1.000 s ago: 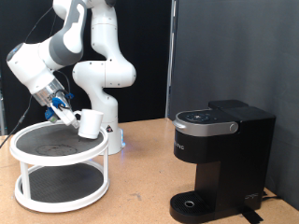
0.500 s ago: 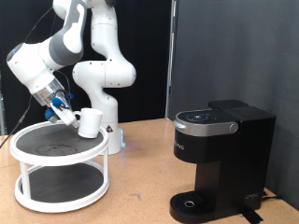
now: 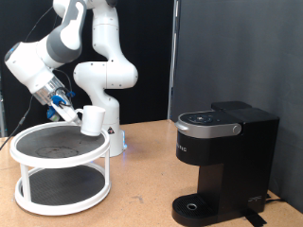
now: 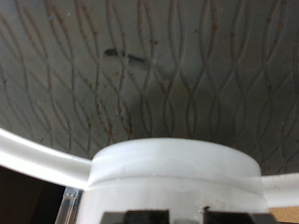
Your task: Make a cup of coffee with the keurig machine
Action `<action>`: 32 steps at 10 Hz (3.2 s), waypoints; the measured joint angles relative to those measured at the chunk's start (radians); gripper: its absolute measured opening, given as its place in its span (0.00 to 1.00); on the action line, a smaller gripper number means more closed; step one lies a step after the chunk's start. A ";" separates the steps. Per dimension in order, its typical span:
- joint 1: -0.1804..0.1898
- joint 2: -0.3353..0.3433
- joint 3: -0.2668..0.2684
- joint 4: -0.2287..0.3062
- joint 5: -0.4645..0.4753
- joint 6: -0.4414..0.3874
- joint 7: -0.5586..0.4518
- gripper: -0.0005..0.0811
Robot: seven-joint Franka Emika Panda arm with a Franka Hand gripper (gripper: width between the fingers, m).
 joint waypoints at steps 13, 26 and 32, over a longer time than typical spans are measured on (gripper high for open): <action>-0.005 -0.031 0.003 -0.016 -0.023 0.084 0.000 0.91; 0.031 0.014 0.044 0.204 -0.059 -0.213 -0.020 0.91; 0.044 0.124 0.044 0.206 -0.054 -0.150 -0.065 0.91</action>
